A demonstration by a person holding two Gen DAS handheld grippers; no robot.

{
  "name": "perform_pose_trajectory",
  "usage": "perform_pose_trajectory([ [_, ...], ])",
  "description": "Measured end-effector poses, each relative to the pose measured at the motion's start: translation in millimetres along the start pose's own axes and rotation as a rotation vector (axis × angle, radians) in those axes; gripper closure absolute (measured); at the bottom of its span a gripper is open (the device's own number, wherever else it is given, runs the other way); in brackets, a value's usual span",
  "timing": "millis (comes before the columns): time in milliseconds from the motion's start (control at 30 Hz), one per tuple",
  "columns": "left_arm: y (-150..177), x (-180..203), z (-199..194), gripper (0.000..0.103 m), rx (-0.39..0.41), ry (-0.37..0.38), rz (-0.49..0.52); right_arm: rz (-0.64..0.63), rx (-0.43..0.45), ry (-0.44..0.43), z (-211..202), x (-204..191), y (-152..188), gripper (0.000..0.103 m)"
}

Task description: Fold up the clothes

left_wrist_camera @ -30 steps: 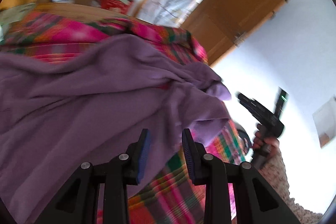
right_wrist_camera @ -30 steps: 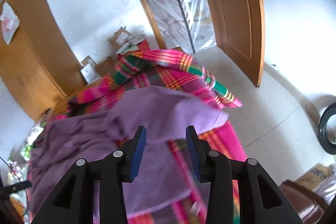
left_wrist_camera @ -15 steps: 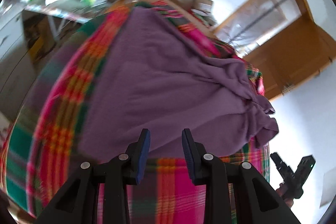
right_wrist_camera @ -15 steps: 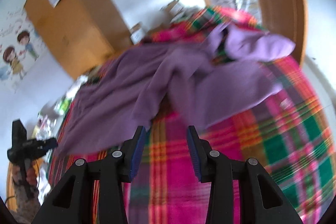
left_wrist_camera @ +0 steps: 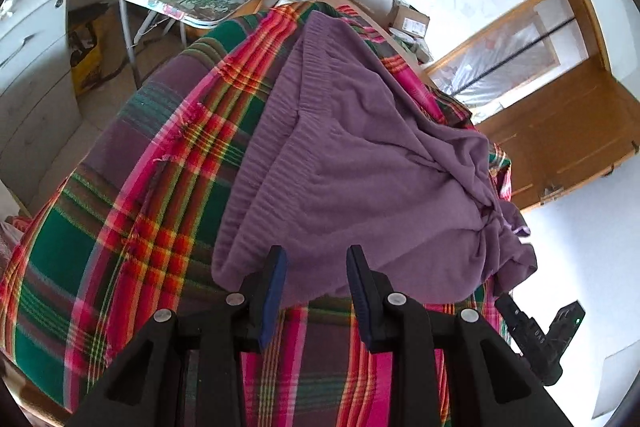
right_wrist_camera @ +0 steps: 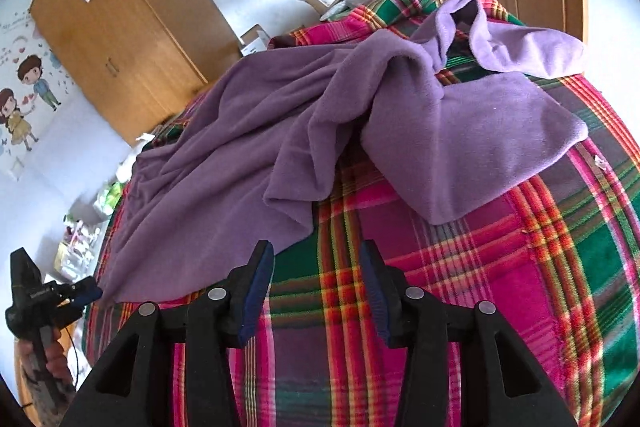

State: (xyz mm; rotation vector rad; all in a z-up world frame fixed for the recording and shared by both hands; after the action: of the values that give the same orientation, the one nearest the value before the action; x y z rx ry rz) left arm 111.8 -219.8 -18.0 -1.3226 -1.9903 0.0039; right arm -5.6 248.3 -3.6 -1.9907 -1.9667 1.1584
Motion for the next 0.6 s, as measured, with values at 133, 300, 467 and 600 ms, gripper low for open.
perform_pose_trajectory([
  [133, -3, -5, 3, 0.072, -0.003, 0.008, -0.018, 0.0, 0.019, 0.012, 13, -1, -11, 0.056],
  [300, -1, -12, -12, 0.072, 0.026, 0.017, -0.042, 0.029, 0.011, -0.014, 30, -3, -27, 0.055],
  [467, 1, -31, -30, 0.07, 0.082, -0.009, -0.116, 0.047, -0.013, -0.023, 44, -3, -33, 0.049],
  [600, 5, -45, -31, 0.068, 0.083, -0.018, -0.179, 0.076, -0.007, -0.058, 45, -1, -34, 0.049],
])
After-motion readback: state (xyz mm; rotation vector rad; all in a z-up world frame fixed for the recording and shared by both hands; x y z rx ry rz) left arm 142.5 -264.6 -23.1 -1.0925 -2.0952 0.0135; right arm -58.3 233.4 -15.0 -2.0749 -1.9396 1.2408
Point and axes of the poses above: each gripper's, at about its wrist camera, not at the fingertips, and z roughly the way its jaws point, x to its right, y to its underside, the point moved 2 cm from there along z, roughly the way its jaws point, and after that the axes turned 4 degrees about z, right-handed, at the moved point
